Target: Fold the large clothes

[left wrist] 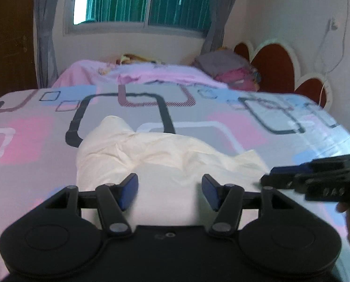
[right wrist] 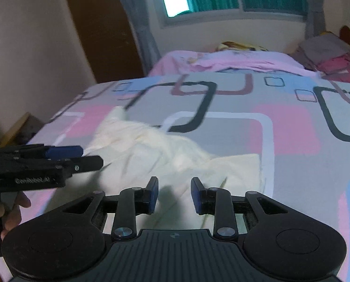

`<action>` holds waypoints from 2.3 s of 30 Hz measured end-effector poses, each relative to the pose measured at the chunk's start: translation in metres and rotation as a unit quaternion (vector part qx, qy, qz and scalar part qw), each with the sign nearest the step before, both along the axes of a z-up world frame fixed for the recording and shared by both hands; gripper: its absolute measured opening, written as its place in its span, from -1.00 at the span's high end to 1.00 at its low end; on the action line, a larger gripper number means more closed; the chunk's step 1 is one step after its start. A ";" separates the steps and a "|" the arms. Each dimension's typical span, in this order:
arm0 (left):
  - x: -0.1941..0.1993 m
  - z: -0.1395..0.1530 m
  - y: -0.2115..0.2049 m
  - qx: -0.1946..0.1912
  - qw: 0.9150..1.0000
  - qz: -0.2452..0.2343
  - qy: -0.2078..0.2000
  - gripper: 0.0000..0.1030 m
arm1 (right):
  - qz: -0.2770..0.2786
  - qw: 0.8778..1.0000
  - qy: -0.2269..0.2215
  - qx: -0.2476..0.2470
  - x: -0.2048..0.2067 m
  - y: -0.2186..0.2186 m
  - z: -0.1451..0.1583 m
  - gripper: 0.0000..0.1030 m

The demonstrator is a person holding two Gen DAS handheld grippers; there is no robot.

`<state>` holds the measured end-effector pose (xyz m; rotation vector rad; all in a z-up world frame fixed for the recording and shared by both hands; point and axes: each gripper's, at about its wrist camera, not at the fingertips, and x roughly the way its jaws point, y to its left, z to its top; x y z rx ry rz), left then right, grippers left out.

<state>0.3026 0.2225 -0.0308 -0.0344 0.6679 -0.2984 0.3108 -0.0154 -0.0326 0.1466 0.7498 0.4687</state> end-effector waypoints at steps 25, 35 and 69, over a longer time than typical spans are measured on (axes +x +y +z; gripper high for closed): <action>-0.099 -0.032 -0.011 0.023 0.999 0.031 0.025 -0.13 | 0.054 0.998 0.045 -0.008 -0.077 -0.013 -0.045 0.19; -0.102 -0.050 -0.016 0.040 0.997 0.057 0.038 -0.20 | 0.061 0.996 0.061 -0.013 -0.086 -0.012 -0.065 0.20; -0.280 0.047 -0.085 0.042 0.990 0.127 -0.043 -1.00 | -0.066 0.997 -0.043 -0.023 -0.266 -0.094 0.043 -1.00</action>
